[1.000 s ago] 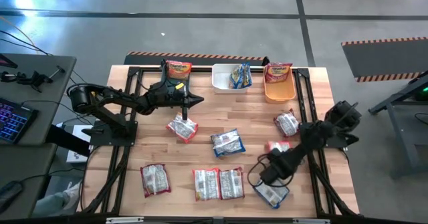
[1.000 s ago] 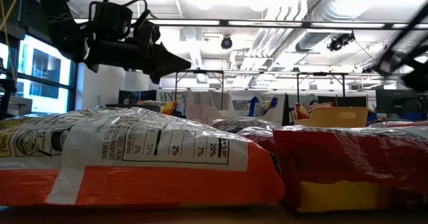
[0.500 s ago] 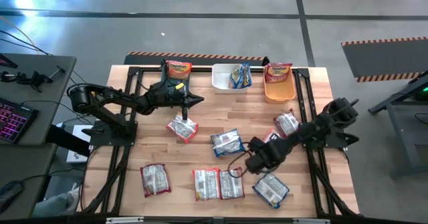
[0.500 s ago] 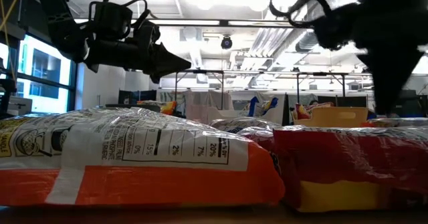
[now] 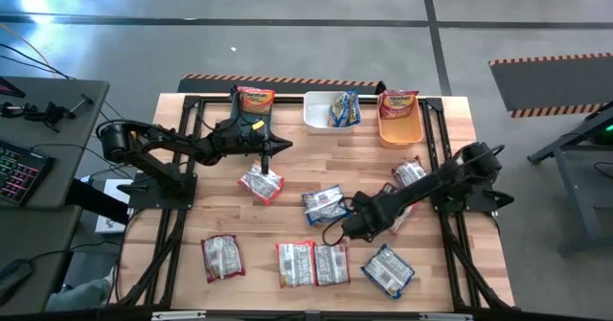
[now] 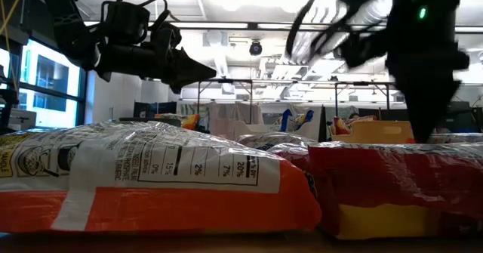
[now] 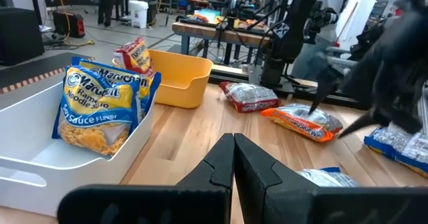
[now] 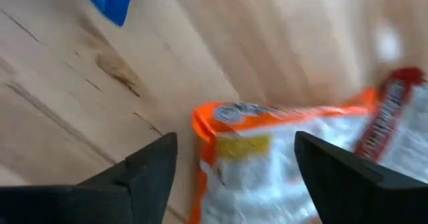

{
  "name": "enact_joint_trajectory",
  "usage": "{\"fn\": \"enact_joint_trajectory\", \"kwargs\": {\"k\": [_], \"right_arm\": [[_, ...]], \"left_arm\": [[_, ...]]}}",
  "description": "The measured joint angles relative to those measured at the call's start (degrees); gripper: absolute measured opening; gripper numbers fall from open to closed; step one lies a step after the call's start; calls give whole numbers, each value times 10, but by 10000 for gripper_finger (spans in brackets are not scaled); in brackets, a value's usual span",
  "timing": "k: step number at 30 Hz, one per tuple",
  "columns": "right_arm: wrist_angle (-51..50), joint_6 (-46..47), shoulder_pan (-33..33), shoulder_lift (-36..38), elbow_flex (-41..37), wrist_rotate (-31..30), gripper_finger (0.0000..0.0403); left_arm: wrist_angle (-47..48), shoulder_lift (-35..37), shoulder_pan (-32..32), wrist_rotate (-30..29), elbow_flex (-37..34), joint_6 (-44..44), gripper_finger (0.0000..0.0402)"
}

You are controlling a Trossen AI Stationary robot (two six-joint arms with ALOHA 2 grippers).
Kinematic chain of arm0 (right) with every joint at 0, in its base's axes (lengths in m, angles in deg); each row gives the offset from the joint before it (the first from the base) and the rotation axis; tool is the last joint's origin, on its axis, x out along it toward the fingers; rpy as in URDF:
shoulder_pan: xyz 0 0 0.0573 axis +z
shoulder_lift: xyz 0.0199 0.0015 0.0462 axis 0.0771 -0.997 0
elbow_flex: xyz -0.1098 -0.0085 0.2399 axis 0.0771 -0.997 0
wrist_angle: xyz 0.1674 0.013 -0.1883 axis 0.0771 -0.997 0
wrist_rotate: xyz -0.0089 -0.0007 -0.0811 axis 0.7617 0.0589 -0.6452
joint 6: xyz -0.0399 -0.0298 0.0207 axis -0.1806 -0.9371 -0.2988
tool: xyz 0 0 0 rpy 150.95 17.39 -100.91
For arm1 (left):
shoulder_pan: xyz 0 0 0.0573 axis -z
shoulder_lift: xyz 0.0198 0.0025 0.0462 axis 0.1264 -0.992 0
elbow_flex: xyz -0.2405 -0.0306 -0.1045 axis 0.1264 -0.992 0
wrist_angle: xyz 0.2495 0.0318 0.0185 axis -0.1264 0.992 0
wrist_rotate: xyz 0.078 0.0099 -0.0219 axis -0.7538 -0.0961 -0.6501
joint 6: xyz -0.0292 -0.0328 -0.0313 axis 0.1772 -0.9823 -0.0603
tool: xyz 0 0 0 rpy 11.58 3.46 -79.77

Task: Sort Maruchan noodles
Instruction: Put the right orange noodle pack into the blue bin

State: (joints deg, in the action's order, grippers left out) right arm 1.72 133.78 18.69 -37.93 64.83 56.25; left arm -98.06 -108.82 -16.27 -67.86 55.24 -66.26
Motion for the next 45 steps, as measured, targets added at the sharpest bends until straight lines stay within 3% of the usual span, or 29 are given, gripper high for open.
{"fn": "enact_joint_trajectory", "kwargs": {"k": [5,9,23,32,36,40,42,45], "right_arm": [[-40,-35,-3,-69,8,2,284],[-55,-36,-11,-98,11,9,259],[-46,-100,-25,-99,53,-11,11],[-75,-223,-50,-65,176,-92,2],[-12,-293,-67,17,170,-130,1],[135,-384,-109,130,94,-131,1],[243,-446,-144,188,36,-84,0],[420,-525,-211,256,-52,39,0]], "left_arm": [[0,0,0,0,0,0,0],[0,0,0,0,0,0,0],[0,0,0,0,0,3,0],[0,0,-1,5,0,15,0],[1,1,-1,37,0,36,2],[3,10,-1,44,0,41,20],[5,15,-1,44,0,41,37],[5,24,-1,44,0,47,72]]}}
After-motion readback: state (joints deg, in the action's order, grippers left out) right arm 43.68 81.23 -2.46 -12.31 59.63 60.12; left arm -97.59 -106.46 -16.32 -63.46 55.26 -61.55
